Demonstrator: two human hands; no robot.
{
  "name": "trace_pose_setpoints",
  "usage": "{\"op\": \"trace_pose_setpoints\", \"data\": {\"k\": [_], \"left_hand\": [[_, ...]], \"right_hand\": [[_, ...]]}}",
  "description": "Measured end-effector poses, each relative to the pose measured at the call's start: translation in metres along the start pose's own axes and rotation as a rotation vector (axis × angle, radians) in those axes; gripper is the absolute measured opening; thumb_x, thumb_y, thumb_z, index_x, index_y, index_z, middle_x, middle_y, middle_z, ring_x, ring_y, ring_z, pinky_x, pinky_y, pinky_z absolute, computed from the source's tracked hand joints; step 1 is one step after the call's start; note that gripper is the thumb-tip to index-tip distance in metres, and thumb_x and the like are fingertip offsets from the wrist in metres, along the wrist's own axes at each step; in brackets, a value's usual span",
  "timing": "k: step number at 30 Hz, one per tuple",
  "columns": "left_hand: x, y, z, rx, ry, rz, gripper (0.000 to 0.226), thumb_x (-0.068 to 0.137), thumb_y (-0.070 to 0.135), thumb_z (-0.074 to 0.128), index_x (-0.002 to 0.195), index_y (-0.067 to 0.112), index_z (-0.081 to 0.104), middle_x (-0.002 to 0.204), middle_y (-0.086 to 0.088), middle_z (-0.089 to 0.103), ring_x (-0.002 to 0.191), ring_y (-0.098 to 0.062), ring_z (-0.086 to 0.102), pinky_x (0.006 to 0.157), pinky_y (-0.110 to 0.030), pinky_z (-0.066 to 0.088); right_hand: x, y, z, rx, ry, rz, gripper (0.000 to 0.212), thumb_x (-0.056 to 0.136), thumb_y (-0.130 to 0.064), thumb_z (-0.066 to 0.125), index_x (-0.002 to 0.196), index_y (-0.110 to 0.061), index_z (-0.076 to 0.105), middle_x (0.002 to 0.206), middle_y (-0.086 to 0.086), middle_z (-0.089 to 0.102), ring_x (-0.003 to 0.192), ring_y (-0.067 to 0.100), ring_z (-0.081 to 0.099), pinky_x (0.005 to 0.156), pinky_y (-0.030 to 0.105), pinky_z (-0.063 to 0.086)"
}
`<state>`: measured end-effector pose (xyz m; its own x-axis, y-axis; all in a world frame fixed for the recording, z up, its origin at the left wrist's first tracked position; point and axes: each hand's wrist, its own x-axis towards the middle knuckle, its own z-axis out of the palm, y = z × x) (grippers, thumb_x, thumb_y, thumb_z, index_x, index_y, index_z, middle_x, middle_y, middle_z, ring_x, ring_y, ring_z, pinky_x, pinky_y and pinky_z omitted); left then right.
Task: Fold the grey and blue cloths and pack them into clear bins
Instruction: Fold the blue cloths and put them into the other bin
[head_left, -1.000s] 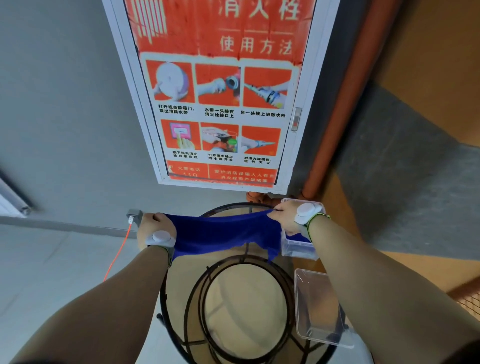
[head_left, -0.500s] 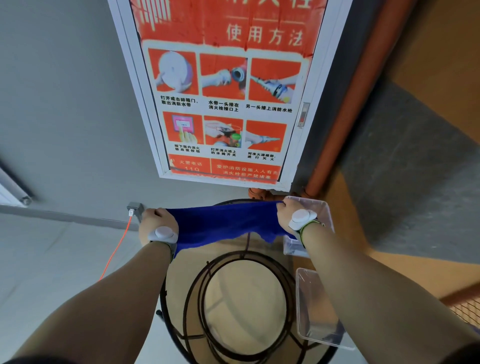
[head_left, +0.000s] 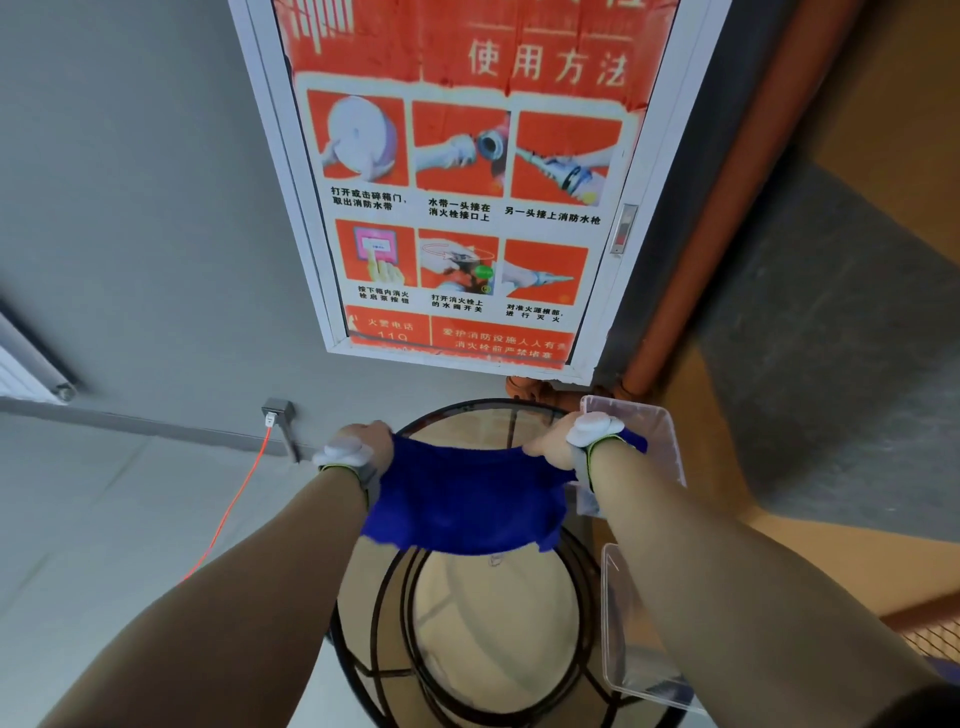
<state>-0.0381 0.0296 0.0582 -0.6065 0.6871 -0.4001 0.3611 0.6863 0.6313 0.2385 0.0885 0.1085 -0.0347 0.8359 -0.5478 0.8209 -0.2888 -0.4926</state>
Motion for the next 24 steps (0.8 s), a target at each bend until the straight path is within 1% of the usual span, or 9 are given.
{"op": "trace_pose_setpoints", "data": {"k": [2, 4, 6, 8, 12, 16, 18, 21, 24], "left_hand": [[-0.016, 0.012, 0.014, -0.101, -0.128, 0.079, 0.035, 0.105, 0.028, 0.042, 0.132, 0.02, 0.062, 0.134, -0.011, 0.064, 0.12, -0.037, 0.061, 0.104, -0.048, 0.05], [-0.031, 0.016, 0.033, -0.207, -0.183, 0.169, 0.024, 0.097, 0.04, 0.06, 0.104, 0.021, 0.072, 0.118, -0.014, 0.074, 0.113, -0.038, 0.068, 0.1, -0.049, 0.054], [-0.043, 0.017, 0.048, -0.229, -0.238, 0.279, 0.018, 0.088, 0.046, 0.064, 0.088, 0.03, 0.07, 0.104, -0.008, 0.078, 0.105, -0.034, 0.072, 0.097, -0.05, 0.057], [-0.05, 0.017, 0.056, -0.221, -0.312, 0.292, 0.02, 0.085, 0.051, 0.062, 0.079, 0.034, 0.071, 0.089, 0.003, 0.078, 0.092, -0.027, 0.074, 0.089, -0.045, 0.061], [-0.062, 0.014, 0.064, -0.177, -0.356, 0.342, 0.018, 0.094, 0.05, 0.059, 0.085, 0.04, 0.07, 0.083, 0.011, 0.075, 0.081, -0.014, 0.072, 0.075, -0.033, 0.061], [-0.079, 0.005, 0.067, -0.231, -0.336, 0.412, 0.017, 0.099, 0.048, 0.053, 0.095, 0.043, 0.069, 0.083, 0.019, 0.074, 0.077, -0.002, 0.07, 0.07, -0.028, 0.057], [-0.086, 0.003, 0.065, -0.231, -0.316, 0.445, 0.018, 0.101, 0.045, 0.051, 0.096, 0.045, 0.067, 0.082, 0.028, 0.071, 0.074, 0.006, 0.066, 0.067, -0.024, 0.05], [-0.097, -0.005, 0.064, -0.274, -0.299, 0.464, 0.018, 0.1, 0.046, 0.053, 0.101, 0.041, 0.07, 0.086, 0.024, 0.072, 0.078, 0.003, 0.067, 0.075, -0.029, 0.054], [-0.104, -0.016, 0.063, -0.226, -0.359, 0.493, 0.03, 0.083, 0.061, 0.067, 0.108, 0.045, 0.067, 0.095, 0.022, 0.074, 0.085, 0.001, 0.071, 0.076, -0.027, 0.06]], "right_hand": [[-0.001, -0.003, 0.012, 0.148, -0.091, 0.099, 0.048, 0.085, -0.036, 0.083, 0.119, -0.006, 0.067, 0.11, 0.006, 0.069, 0.097, 0.023, 0.065, 0.08, 0.036, 0.055], [-0.002, -0.006, 0.026, 0.372, -0.18, 0.159, 0.026, 0.088, -0.02, 0.083, 0.105, -0.006, 0.069, 0.116, 0.015, 0.073, 0.104, 0.029, 0.069, 0.095, 0.043, 0.06], [-0.001, -0.01, 0.038, 0.537, -0.222, 0.132, 0.016, 0.093, -0.003, 0.074, 0.109, -0.001, 0.071, 0.128, 0.022, 0.069, 0.117, 0.034, 0.066, 0.106, 0.047, 0.053], [-0.001, -0.013, 0.044, 0.602, -0.229, 0.102, 0.027, 0.096, -0.001, 0.069, 0.122, 0.006, 0.066, 0.133, 0.025, 0.065, 0.126, 0.038, 0.061, 0.111, 0.049, 0.049], [-0.005, -0.012, 0.047, 0.632, -0.181, 0.045, 0.034, 0.095, -0.005, 0.072, 0.126, 0.008, 0.065, 0.126, 0.026, 0.068, 0.119, 0.04, 0.065, 0.101, 0.048, 0.055], [-0.015, -0.003, 0.054, 0.923, -0.265, 0.082, 0.005, 0.098, -0.001, 0.067, 0.102, 0.001, 0.068, 0.103, 0.018, 0.071, 0.088, 0.027, 0.068, 0.065, 0.032, 0.058], [-0.018, 0.002, 0.059, 1.044, -0.255, 0.111, 0.005, 0.098, -0.002, 0.067, 0.094, -0.002, 0.069, 0.088, 0.013, 0.074, 0.075, 0.02, 0.071, 0.056, 0.026, 0.059], [-0.029, 0.006, 0.062, 1.15, -0.263, 0.143, 0.005, 0.096, -0.004, 0.071, 0.092, -0.002, 0.072, 0.071, 0.008, 0.077, 0.061, 0.015, 0.074, 0.054, 0.021, 0.059], [-0.037, 0.017, 0.062, 1.192, -0.29, 0.177, 0.009, 0.096, -0.009, 0.072, 0.101, -0.001, 0.073, 0.08, 0.012, 0.078, 0.067, 0.019, 0.076, 0.058, 0.026, 0.063]]}}
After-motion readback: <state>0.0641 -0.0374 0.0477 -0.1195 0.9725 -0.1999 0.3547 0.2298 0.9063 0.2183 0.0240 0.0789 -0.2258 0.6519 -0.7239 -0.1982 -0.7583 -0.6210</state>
